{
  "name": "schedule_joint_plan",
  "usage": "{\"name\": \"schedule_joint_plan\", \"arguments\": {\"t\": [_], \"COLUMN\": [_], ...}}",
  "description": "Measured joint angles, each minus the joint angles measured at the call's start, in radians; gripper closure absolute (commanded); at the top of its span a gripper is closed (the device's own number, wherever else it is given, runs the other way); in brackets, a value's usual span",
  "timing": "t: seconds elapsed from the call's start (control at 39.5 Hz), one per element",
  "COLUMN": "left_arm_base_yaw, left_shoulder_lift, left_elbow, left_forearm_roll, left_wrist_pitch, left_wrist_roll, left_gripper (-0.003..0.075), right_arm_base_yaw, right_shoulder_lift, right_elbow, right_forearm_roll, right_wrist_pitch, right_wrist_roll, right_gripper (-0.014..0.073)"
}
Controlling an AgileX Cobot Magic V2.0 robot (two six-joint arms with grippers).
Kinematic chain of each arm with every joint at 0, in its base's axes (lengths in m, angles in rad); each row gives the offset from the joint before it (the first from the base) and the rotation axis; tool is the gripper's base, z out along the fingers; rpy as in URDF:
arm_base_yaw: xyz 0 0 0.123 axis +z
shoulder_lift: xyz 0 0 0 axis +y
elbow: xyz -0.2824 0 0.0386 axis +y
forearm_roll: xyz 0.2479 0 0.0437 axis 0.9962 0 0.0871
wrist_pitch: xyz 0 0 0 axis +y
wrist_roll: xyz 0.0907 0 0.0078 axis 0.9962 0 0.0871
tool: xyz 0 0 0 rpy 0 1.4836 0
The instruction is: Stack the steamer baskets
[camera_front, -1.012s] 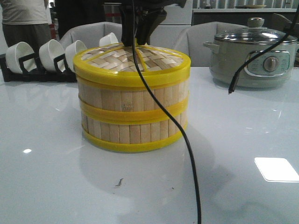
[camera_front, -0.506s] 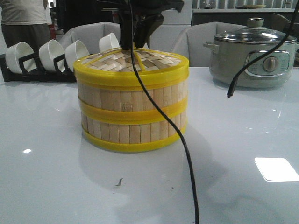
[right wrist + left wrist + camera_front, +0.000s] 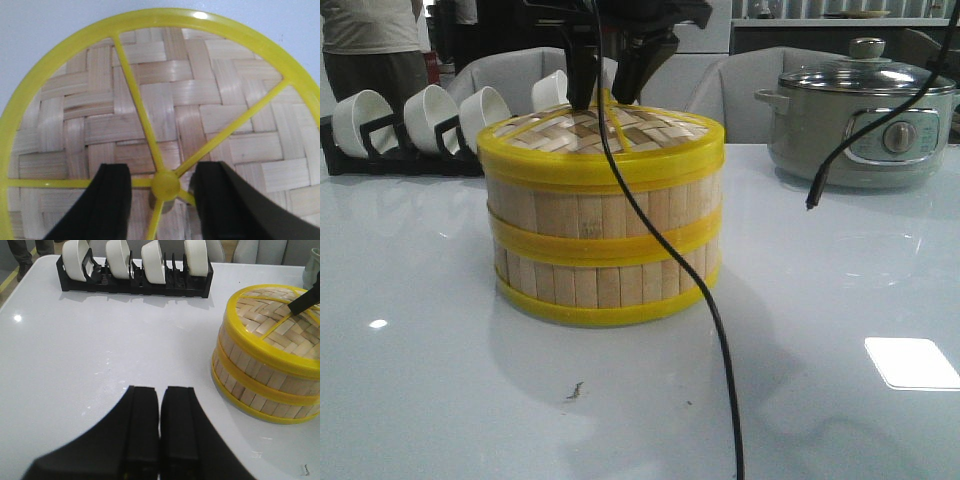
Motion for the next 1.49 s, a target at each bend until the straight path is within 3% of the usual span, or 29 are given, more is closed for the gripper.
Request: {"name": "schedule_joint_plan", "arguments": {"t": [0.28, 0.46, 0.66, 0.86, 1.11, 1.26, 1.49], "left_arm_base_yaw": [0.000, 0.000, 0.000, 0.000, 0.000, 0.000, 0.000], "left_shoulder_lift": [0.000, 0.000, 0.000, 0.000, 0.000, 0.000, 0.000], "left_elbow": [0.000, 0.000, 0.000, 0.000, 0.000, 0.000, 0.000], "left_forearm_roll": [0.000, 0.000, 0.000, 0.000, 0.000, 0.000, 0.000], "left_wrist_pitch": [0.000, 0.000, 0.000, 0.000, 0.000, 0.000, 0.000], "left_wrist_roll": [0.000, 0.000, 0.000, 0.000, 0.000, 0.000, 0.000], "left_gripper": [0.0626, 0.0626, 0.0626, 0.0626, 0.0626, 0.0626, 0.0626], "right_arm_base_yaw": [0.000, -0.034, -0.112, -0.219, -0.452, -0.564, -0.611], "right_shoulder_lift": [-0.110, -0.268, -0.525, -0.840, -1.234, -1.445, -1.672], "right_elbow": [0.003, 0.092, 0.369, 0.763, 1.224, 1.419, 1.619], "right_forearm_roll": [-0.031, -0.056, -0.072, -0.073, -0.073, -0.073, -0.017], "right_wrist_pitch": [-0.051, -0.117, -0.250, -0.435, -0.616, -0.619, -0.601], "right_wrist_roll": [0.000, 0.000, 0.000, 0.000, 0.000, 0.000, 0.000], "right_gripper": [0.0149, 0.0149, 0.0149, 0.0149, 0.0149, 0.0149, 0.0149]}}
